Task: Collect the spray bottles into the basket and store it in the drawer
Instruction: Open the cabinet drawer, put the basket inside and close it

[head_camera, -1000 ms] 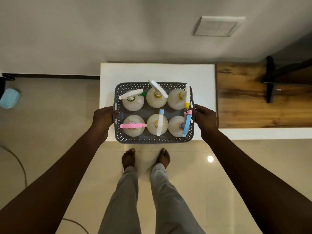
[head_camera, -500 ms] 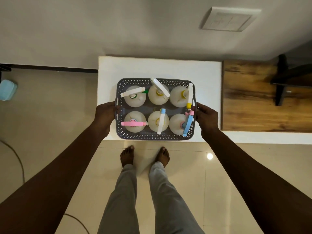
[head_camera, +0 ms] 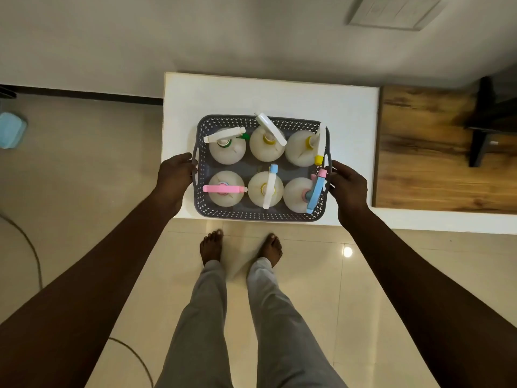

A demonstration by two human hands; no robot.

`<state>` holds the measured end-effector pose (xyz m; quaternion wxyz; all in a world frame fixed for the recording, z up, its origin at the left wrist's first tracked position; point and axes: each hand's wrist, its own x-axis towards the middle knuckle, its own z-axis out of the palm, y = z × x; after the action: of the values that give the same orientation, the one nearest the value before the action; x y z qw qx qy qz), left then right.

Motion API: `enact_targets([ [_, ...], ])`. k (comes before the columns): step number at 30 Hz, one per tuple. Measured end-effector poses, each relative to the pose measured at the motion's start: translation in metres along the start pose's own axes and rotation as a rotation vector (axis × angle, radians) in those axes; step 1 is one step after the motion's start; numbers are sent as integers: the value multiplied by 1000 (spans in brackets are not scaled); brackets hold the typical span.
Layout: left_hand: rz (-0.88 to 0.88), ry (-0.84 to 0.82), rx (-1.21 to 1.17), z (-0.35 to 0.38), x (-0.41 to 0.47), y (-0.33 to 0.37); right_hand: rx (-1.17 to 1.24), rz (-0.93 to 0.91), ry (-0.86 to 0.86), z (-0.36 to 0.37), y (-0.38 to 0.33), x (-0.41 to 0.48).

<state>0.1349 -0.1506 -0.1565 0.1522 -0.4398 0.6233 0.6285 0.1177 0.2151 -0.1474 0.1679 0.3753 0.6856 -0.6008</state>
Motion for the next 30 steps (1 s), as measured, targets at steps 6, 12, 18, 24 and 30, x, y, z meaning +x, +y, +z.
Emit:
enact_targets([
  [6,16,106,-22,-34,-35,-15,3,20,169,-19,30,-40],
  [12,10,255,-46,-86,-82,-74,-27,87,218,-42,79,-102],
  [18,-88,300,-11,-125,-97,-147,-12,136,257,-42,129,-145],
  [24,-60,228,60,-144,-85,-180,67,149,279,-30,169,-159],
  [30,-3,160,80,-139,-59,-183,104,160,288,-31,192,-142],
])
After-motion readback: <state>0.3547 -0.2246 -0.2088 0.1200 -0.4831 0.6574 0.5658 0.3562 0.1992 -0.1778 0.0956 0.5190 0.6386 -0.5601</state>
